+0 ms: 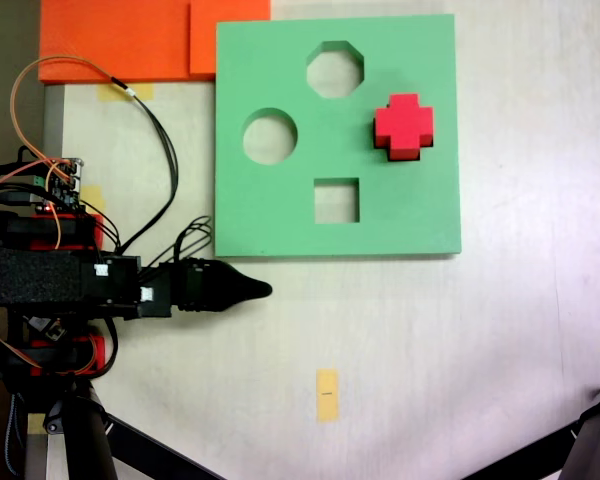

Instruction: Put the cross columnar block into the corresponding hole

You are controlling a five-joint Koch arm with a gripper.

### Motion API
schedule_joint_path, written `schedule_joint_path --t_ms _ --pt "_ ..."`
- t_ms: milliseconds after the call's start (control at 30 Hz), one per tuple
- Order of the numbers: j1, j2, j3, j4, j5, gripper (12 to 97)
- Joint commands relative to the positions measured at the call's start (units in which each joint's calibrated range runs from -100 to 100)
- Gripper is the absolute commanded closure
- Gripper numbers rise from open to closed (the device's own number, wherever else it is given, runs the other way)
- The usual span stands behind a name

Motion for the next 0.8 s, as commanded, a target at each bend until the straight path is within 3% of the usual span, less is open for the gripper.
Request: schedule_joint_path --t_ms 0,767 --pt "0.3 -0.4 -0.9 -2.8 -0.2 59.5" --pt "-0.4 -0.4 -0.9 -7.9 -0.1 59.5"
